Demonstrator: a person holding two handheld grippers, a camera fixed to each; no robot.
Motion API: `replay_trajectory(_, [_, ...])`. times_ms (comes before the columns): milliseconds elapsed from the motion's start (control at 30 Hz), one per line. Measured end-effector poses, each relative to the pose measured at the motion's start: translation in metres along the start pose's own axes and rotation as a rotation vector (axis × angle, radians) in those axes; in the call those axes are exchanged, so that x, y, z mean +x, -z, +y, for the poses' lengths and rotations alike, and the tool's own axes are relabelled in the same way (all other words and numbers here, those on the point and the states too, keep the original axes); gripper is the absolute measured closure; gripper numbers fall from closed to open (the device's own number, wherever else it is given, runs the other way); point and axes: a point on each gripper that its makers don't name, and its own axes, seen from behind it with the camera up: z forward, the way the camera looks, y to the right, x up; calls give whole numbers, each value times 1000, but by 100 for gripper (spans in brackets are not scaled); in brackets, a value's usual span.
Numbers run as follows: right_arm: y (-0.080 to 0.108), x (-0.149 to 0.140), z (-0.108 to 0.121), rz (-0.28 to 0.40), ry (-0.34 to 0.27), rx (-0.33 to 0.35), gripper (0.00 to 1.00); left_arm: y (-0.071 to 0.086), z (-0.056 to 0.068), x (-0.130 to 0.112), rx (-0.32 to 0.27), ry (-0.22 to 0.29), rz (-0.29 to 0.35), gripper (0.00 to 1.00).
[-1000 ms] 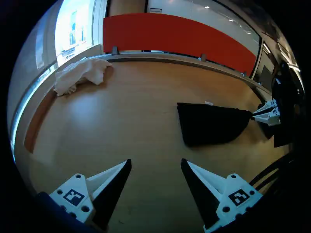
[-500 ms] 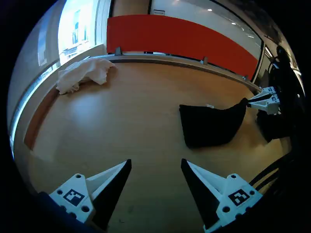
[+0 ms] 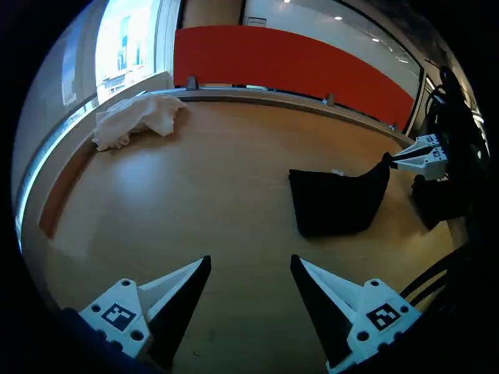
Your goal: Fold towel
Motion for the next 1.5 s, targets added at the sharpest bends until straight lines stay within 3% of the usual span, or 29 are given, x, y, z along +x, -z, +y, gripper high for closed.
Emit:
replay_trajectory(400, [-23,23,-31,-11,83,85,95,11,-2,-2,23,-10,15,5])
replay_trajectory(900, [-73,39,-89,-59,226,231,95,24,2,-8,45,65,40,5])
replay_trajectory(1267, [-115,26,-126,-111,232,308,94,31,-6,-19,75,99,36,6])
replay_trajectory(1367, [-118,23,-127,-117,227,308,87,33,-6,-20,78,106,37,6])
replay_trajectory(1500, [-116,23,-125,-113,218,300,65,34,-7,-21,80,110,37,6])
